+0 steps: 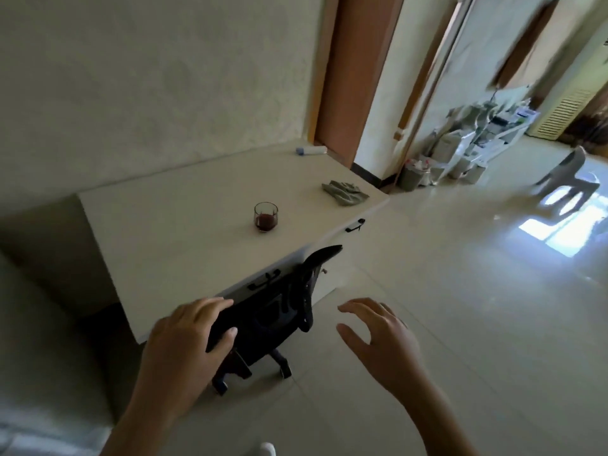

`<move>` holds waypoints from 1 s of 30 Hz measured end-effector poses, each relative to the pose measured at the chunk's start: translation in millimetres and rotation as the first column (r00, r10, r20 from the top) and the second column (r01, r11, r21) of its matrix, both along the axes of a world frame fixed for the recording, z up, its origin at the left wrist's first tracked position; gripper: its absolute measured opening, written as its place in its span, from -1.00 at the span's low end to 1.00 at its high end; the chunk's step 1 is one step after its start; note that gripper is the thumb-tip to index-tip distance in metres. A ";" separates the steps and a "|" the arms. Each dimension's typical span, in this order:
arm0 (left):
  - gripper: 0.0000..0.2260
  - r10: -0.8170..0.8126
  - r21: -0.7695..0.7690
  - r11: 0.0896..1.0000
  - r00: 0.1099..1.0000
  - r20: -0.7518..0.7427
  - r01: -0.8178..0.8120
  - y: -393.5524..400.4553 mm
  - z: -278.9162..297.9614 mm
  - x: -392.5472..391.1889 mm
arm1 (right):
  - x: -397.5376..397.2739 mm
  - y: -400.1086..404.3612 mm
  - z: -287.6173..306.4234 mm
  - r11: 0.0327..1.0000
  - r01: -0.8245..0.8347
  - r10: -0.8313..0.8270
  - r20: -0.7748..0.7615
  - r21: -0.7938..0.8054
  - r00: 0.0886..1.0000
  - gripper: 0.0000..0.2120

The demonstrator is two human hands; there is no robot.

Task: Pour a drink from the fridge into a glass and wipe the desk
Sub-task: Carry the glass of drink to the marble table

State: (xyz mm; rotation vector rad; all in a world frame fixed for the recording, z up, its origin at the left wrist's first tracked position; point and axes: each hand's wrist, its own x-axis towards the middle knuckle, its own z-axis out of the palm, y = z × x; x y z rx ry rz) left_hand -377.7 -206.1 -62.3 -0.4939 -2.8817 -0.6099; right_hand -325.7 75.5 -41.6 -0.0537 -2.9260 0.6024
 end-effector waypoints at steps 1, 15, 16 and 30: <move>-0.58 0.035 0.025 0.999 0.999 0.009 -0.035 -0.5 -2.8 -9.8 | -19.5 2.3 -1.5 0.999 -0.038 0.038 0.010 -0.001 0.999 -0.75; -0.58 0.229 -0.044 0.973 0.969 0.091 -0.225 48.0 -16.3 -194.2 | -250.0 30.1 -18.8 0.960 -0.272 0.276 0.081 -0.064 0.958 -0.73; -0.59 0.245 -0.042 0.969 0.966 0.084 -0.242 49.9 -16.8 -203.1 | -265.1 31.2 -22.8 0.954 -0.292 0.298 0.095 -0.070 0.950 -0.72; -0.64 0.720 -0.022 0.687 0.676 0.160 -0.727 111.6 -62.8 -255.6 | -486.8 21.9 -122.8 0.662 -0.748 0.727 0.285 -0.049 0.625 -0.45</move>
